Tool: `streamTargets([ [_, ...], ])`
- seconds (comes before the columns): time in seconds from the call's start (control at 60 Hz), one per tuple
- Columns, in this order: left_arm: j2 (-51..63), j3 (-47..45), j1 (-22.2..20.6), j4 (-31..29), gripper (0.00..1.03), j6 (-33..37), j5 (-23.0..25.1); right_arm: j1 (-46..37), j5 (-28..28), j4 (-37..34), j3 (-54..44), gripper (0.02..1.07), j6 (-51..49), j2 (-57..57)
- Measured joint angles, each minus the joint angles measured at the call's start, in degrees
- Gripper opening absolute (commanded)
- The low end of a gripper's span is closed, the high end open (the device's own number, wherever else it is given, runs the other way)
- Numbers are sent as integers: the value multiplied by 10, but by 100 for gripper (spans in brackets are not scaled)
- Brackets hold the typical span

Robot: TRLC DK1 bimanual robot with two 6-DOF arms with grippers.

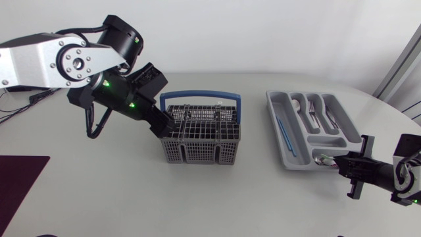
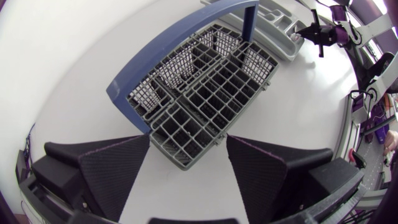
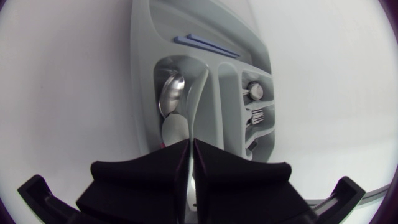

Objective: Unload the cutlery basket into the drawer organizer.

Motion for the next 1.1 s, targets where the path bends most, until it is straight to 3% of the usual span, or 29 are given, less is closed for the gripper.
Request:
streamTargets([
  [0.233,-11,-1,0,1,98,-2,-2,1,4,16,-7,48,0,-3],
  [0.35,-15,-3,0,1,98,-6,-4,1,4,14,-8,57,3,-27],
  [0.883,-24,-8,-2,2,98,-10,-11,2,1,3,-14,60,23,-80],
  [1.1,-29,-23,-2,2,98,-10,-13,24,-10,-118,-9,63,84,-149],
])
